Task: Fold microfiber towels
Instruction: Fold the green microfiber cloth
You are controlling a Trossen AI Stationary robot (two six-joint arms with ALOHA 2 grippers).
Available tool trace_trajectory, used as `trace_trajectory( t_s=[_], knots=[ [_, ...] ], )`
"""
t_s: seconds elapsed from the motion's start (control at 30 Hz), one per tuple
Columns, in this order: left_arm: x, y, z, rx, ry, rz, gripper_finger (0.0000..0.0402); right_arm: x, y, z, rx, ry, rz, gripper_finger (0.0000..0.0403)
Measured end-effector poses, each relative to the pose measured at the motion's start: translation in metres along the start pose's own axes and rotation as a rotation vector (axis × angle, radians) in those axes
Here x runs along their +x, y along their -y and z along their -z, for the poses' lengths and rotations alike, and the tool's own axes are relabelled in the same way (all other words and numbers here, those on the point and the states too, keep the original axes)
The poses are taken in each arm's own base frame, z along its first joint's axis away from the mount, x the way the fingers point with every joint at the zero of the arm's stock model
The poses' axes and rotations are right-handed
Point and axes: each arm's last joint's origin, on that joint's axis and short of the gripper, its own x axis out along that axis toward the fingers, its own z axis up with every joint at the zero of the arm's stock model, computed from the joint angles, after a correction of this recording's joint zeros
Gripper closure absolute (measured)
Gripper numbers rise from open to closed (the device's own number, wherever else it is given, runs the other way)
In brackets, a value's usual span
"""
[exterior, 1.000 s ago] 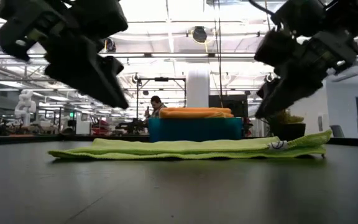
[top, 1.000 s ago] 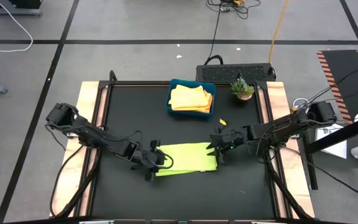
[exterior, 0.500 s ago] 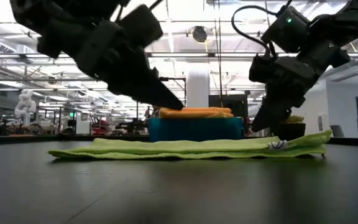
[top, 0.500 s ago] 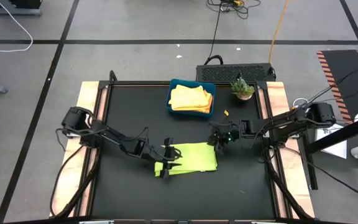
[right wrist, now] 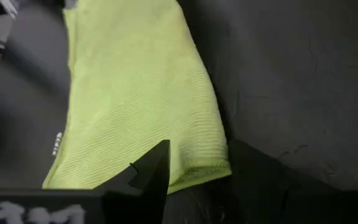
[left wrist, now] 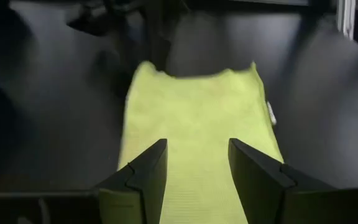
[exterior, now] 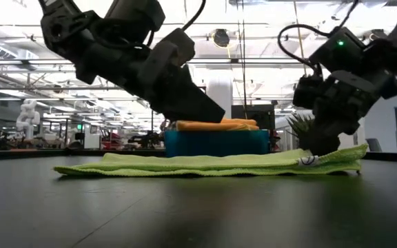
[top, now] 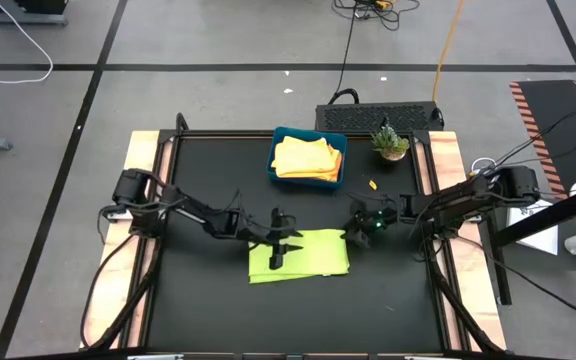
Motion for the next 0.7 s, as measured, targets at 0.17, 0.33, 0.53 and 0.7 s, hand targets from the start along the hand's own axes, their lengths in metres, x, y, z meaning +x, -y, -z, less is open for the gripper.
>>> trace_trajectory(
  t_s=[0.17, 0.33, 0.53, 0.7],
  knots=[
    [0.003, -0.014, -0.010, -0.033, 0.017, 0.004, 0.0228, -0.002, 0.002, 0.006, -0.020, 0.055, -0.030, 0.0285],
    [0.009, -0.018, -0.027, -0.013, 0.025, 0.002, 0.0222, -0.003, 0.002, 0.006, -0.045, 0.076, -0.039, 0.0350],
    [0.014, -0.018, -0.047, 0.015, 0.003, -0.001, 0.0179, -0.004, -0.010, -0.012, -0.152, 0.202, -0.130, 0.0392],
    [0.015, -0.026, -0.060, 0.016, 0.038, 0.037, 0.0140, -0.003, -0.029, -0.033, -0.279, 0.255, -0.240, 0.0399]
  ],
)
